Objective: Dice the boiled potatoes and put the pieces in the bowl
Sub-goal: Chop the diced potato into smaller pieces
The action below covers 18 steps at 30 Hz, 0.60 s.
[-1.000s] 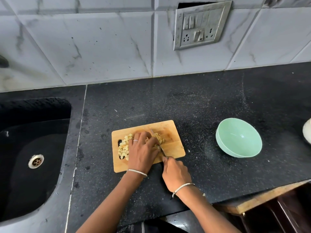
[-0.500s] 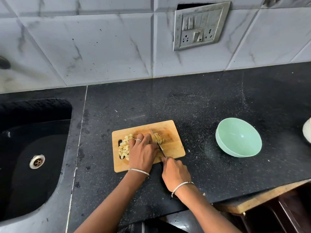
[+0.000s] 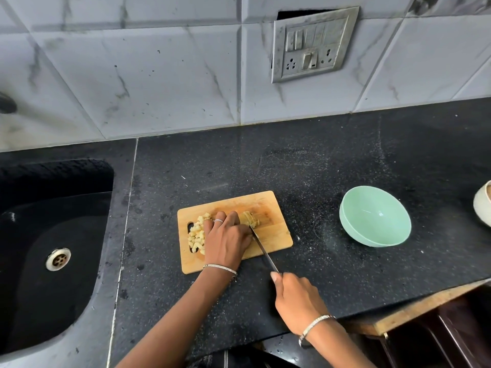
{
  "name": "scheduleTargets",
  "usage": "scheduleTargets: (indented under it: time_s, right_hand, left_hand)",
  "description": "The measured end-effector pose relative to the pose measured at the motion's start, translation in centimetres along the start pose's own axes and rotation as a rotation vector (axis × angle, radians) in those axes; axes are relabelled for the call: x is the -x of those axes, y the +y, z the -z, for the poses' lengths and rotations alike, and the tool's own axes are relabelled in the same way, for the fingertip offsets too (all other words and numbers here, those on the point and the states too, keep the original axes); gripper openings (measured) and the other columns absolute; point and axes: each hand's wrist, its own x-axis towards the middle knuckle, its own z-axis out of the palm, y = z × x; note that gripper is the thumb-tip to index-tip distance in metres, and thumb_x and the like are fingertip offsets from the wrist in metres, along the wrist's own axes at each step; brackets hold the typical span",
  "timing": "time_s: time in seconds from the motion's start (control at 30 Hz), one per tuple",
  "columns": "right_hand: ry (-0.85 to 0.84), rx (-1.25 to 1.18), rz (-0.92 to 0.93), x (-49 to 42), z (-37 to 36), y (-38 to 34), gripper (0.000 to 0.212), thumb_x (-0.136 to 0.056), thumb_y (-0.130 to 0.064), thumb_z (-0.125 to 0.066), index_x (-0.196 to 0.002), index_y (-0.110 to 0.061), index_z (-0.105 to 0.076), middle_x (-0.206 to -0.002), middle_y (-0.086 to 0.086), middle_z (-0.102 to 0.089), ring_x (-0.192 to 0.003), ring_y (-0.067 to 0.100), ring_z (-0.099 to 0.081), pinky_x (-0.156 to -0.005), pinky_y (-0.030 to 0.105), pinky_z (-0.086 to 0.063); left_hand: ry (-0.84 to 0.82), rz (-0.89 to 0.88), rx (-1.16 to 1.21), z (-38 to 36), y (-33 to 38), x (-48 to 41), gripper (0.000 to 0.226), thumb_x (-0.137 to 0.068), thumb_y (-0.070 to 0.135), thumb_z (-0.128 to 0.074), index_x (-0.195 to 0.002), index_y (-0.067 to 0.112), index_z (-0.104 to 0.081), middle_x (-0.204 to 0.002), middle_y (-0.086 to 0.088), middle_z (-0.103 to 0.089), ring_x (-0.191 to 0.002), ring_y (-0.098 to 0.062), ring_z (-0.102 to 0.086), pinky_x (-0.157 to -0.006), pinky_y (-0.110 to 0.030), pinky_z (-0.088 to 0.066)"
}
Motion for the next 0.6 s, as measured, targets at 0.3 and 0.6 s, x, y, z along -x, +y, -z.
scheduleTargets:
  time_s: [0.3,0.6]
  right_hand:
    - [-0.053,0.031,0.010,2.0,3.2,3.6,0.046,-0.101,-0.054,-0.024,-0.075,-0.022,-0.046,-0.083,0.004,-0.059,-0.082,0.030,-0.059,-0.070,0.038,-0.043]
    - [0.122,-0.124,0.068,-1.0,4.0,3.6,0.056,-0.097,-0.062,-0.027,-0.077,-0.020,-0.058,-0.077,-0.001,-0.066,-0.076,0.024,-0.062,-0.077,0.042,-0.052]
  left_hand:
    - [0.016,-0.034,-0.022,-0.2,0.1,0.2,0.012,-0.082,0.044,-0.067,-0.084,0.034,-0.075,-0.092,0.008,-0.056,-0.096,-0.022,-0.044,-0.074,-0.039,-0.028]
    - [0.064,-0.130,-0.073,-0.5,0.4,0.2,0.017,-0.075,0.043,-0.075,-0.069,0.027,-0.074,-0.082,0.004,-0.057,-0.085,-0.024,-0.050,-0.072,-0.039,-0.027]
